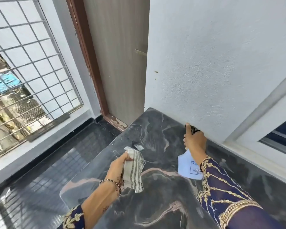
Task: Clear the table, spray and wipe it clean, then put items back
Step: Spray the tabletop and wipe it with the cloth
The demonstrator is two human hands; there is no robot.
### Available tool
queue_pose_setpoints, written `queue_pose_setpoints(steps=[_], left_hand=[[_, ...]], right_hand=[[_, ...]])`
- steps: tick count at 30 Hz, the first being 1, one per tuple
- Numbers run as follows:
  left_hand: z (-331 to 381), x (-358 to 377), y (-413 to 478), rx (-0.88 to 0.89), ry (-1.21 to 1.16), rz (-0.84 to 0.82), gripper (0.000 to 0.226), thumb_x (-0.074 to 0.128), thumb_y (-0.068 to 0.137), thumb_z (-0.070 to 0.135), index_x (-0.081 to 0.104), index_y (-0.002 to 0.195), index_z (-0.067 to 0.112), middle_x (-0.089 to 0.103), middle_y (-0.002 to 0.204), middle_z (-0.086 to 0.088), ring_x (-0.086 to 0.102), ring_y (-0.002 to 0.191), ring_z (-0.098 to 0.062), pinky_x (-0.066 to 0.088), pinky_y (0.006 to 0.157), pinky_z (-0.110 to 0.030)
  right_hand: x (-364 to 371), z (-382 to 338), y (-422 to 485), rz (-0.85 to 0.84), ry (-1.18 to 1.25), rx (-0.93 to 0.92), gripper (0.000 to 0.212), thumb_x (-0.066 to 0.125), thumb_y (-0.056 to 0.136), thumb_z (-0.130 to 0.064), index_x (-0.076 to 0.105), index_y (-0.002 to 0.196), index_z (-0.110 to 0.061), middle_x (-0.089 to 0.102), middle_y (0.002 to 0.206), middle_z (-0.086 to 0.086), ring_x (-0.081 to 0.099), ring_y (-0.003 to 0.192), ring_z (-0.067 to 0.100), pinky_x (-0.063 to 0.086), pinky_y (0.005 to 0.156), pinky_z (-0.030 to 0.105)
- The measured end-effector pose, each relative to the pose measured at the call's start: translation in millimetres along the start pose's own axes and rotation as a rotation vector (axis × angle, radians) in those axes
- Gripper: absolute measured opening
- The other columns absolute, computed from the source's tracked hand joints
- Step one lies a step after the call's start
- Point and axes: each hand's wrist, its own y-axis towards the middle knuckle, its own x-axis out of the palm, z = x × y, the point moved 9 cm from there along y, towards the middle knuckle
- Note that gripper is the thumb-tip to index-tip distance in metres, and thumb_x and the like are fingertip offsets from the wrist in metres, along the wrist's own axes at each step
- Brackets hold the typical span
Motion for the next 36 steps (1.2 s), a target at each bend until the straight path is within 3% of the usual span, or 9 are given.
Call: queue_pose_setpoints(steps=[3,5,11,14,17,22,26,31,36], left_hand=[[8.8,-18.6,-4.0,0.029,0.005,0.015,0.019,0.063,0.075,0.026,0.07,0.077,0.009,0.069,0.064,-0.012,0.064,0.049,-0.025,0.054,0.053,-0.029],[14.0,-30.2,-12.6,0.042,0.025,0.023,0.019,0.063,0.074,0.026,0.07,0.078,0.009,0.07,0.068,-0.014,0.064,0.051,-0.026,0.054,0.052,-0.029],[25.6,-75.9,-41.0,0.077,0.071,0.06,0.025,0.064,0.07,0.029,0.068,0.086,0.009,0.07,0.081,-0.016,0.062,0.067,-0.028,0.052,0.07,-0.036],[29.5,-104.1,-58.4,0.096,0.053,0.075,0.014,0.063,0.072,0.024,0.065,0.075,0.011,0.068,0.065,-0.01,0.06,0.05,-0.024,0.051,0.055,-0.027],[31.6,-133.3,-73.1,0.093,0.036,0.096,0.023,0.064,0.072,0.027,0.068,0.085,0.008,0.072,0.077,-0.013,0.066,0.057,-0.026,0.054,0.058,-0.029],[35.4,-184.7,-96.5,0.159,0.016,0.144,0.024,0.062,0.072,0.029,0.065,0.088,0.012,0.069,0.086,-0.014,0.062,0.064,-0.026,0.05,0.062,-0.028],[36.0,-225.5,-111.5,0.188,-0.027,0.19,0.027,0.061,0.072,0.028,0.063,0.091,0.01,0.066,0.084,-0.011,0.06,0.064,-0.025,0.05,0.064,-0.03],[30.2,-267.5,-127.1,0.206,-0.085,0.251,0.019,0.06,0.071,0.024,0.061,0.086,0.011,0.064,0.071,-0.006,0.059,0.055,-0.022,0.048,0.055,-0.025],[22.7,-282.2,-134.9,0.202,-0.081,0.252,0.022,0.06,0.07,0.023,0.06,0.088,0.011,0.064,0.073,-0.007,0.06,0.06,-0.024,0.05,0.063,-0.03]], right_hand=[[-10.9,8.9,-14.4,0.039,-0.049,0.004,0.062,0.052,0.094,-0.062,0.067,0.08,-0.004,0.074,0.067,0.006,0.063,0.042,0.022,0.051,0.043,0.03],[-9.8,11.5,-30.9,-0.023,-0.03,-0.008,0.056,0.055,0.093,-0.063,0.069,0.086,-0.009,0.076,0.072,0.004,0.068,0.044,0.018,0.047,0.038,0.025],[6.0,9.0,-96.4,-0.045,-0.091,-0.069,0.064,0.058,0.09,-0.065,0.067,0.065,-0.007,0.068,0.055,0.005,0.056,0.038,0.016,0.043,0.037,0.022],[23.4,3.6,-132.3,-0.095,-0.134,-0.09,0.06,0.056,0.091,-0.065,0.071,0.071,-0.01,0.073,0.057,0.001,0.062,0.038,0.013,0.044,0.036,0.017],[38.0,-2.1,-167.0,-0.153,-0.186,-0.121,0.062,0.054,0.089,-0.069,0.072,0.073,-0.012,0.072,0.056,-0.008,0.066,0.042,0.012,0.043,0.037,0.011],[49.9,-1.7,-209.9,-0.104,-0.247,-0.126,0.063,0.055,0.089,-0.068,0.072,0.072,-0.01,0.071,0.056,0.003,0.069,0.048,0.023,0.055,0.041,0.03],[63.6,-2.2,-241.2,-0.216,-0.264,-0.15,0.062,0.052,0.089,-0.071,0.073,0.08,-0.013,0.074,0.061,-0.006,0.068,0.044,0.016,0.053,0.041,0.025],[84.0,-0.4,-281.3,-0.267,-0.284,-0.191,0.072,0.052,0.09,-0.069,0.07,0.071,-0.002,0.069,0.053,0.003,0.057,0.037,0.017,0.049,0.04,0.026],[99.7,8.2,-313.3,-0.361,-0.256,-0.179,0.068,0.054,0.09,-0.068,0.072,0.076,-0.004,0.074,0.062,-0.001,0.06,0.038,0.018,0.049,0.041,0.025]])
